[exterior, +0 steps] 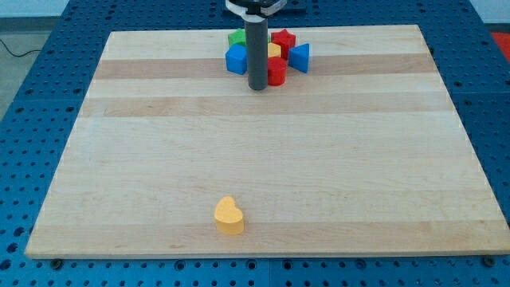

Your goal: Point your arm at the right of the yellow heart

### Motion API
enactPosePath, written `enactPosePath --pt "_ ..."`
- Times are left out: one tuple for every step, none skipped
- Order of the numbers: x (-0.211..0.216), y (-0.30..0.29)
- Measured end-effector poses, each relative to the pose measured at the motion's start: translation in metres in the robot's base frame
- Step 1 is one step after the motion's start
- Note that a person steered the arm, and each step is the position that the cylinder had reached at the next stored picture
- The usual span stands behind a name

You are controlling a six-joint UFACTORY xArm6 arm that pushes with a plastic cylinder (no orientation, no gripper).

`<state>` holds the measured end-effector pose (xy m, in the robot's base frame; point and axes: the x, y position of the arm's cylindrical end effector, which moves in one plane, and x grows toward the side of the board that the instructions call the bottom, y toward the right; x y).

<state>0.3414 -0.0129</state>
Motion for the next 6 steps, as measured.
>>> enactPosePath --pt "0.0 0.0" --pt "0.0 0.0" --pt "0.031 0.029" --pt "0.104 0.088" --pt "0.156 0.127" --pt "0.211 0.142"
